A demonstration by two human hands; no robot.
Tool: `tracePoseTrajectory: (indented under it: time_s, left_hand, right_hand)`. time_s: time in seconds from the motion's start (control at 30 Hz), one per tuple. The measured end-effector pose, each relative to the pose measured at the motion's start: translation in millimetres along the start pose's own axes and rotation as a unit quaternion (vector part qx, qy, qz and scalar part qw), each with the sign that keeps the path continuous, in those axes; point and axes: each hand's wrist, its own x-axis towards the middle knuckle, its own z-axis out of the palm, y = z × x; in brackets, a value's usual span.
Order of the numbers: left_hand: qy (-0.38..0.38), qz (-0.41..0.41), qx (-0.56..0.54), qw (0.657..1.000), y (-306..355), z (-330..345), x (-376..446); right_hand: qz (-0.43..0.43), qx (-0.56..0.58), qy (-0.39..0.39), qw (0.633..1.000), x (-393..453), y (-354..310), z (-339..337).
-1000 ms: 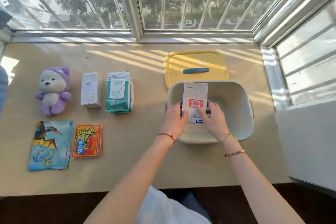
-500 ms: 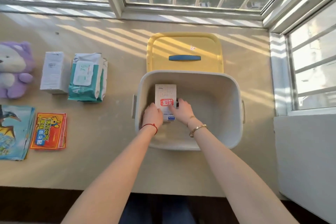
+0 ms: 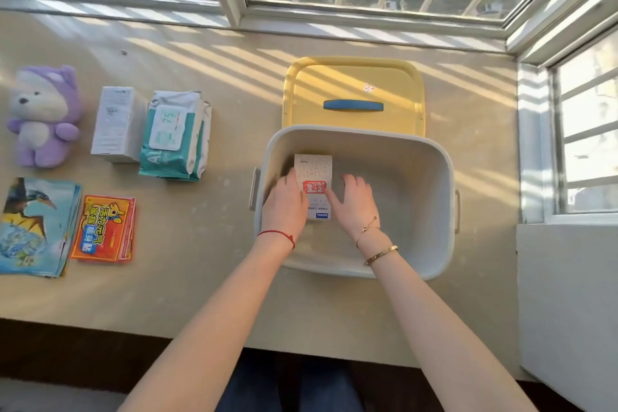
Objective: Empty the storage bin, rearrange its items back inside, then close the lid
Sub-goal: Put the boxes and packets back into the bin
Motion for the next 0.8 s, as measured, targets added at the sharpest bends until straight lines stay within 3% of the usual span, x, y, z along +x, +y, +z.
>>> tracePoseTrajectory:
  time_s: [0.17, 0.37, 0.6, 0.8]
  left_hand:
    - [0.121, 0.138, -0.005, 0.983, -8.4, -56.7, -35.2]
    - [0.218, 0.161, -0.013, 0.963, -76.9, -118.3, -76.7]
    - [0.25, 0.095, 0.013, 0.963, -203.7, -172.8, -109.4]
    - [0.226, 0.055, 0.027, 0.972, -321.1, -212.9, -106.5]
  right_hand:
    - [-0.141, -0.044, 0.137, 0.979, -35.1, -21.5, -40.5]
    - [-0.239, -0.043, 0.199, 0.949, -72.5, -72.9, -55.3]
    - [-0.275, -0.023, 0.173, 0.945, -110.4, -161.1, 4.4]
    - [-0.214, 0.0, 0.118, 0.97, -128.7, -242.8, 105.6]
